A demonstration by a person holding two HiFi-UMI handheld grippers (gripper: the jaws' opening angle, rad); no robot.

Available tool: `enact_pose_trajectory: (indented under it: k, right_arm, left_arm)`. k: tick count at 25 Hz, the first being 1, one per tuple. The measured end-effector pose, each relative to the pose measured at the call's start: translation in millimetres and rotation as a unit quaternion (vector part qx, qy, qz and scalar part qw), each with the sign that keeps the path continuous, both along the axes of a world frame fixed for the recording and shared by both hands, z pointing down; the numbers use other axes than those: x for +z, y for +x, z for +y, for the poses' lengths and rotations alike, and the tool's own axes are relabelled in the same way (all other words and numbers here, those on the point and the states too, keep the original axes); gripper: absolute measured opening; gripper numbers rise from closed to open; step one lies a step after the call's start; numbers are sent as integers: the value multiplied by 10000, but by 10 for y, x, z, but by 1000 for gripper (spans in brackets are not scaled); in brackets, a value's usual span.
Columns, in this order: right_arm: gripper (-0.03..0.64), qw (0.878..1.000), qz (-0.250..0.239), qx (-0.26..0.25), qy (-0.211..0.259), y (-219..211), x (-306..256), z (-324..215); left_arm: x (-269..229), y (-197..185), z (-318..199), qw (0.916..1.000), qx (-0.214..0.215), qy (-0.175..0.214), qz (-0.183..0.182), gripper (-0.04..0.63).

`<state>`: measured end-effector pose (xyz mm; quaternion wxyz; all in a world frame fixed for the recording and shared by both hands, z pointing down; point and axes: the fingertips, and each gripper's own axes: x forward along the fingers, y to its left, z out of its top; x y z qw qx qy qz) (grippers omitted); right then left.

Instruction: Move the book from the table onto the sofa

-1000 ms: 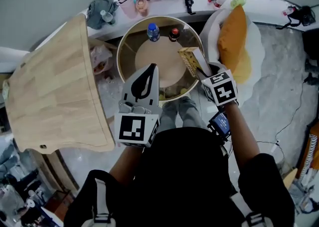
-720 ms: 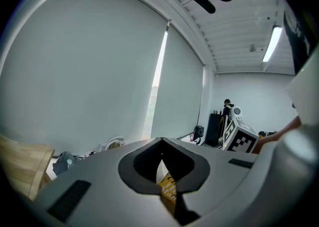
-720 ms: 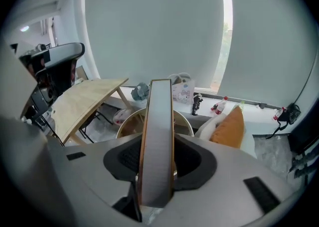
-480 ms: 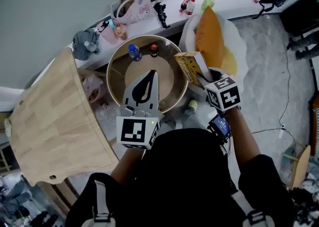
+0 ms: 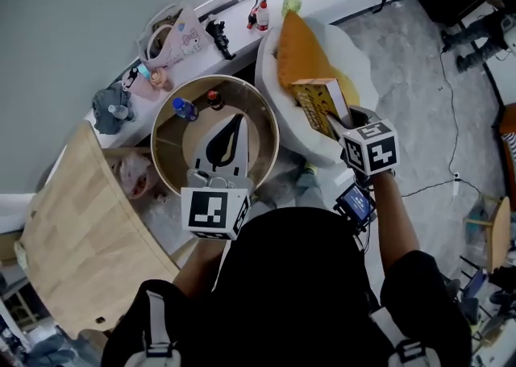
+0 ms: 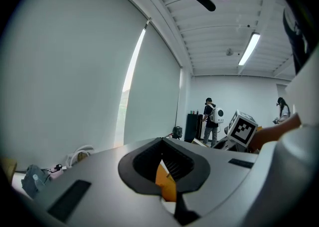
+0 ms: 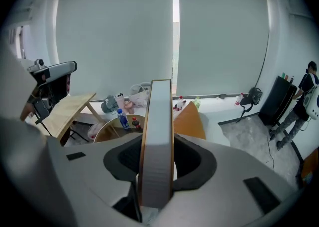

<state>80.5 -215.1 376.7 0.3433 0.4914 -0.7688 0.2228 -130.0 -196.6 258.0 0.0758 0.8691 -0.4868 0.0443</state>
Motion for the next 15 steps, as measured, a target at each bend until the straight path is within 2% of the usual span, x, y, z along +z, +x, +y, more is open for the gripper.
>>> enact_pose_trajectory:
  k: [7,15]
  right_arm:
    - [152,9984,-96,555,17,1037,56,-151]
    - [152,9969,-14,773,-175,1952,366,-427]
  left_arm:
    - [-82,812,-277,9996,272,-10,-33,11]
    - [-24,1642,-583,9986,467,-123,-229,11]
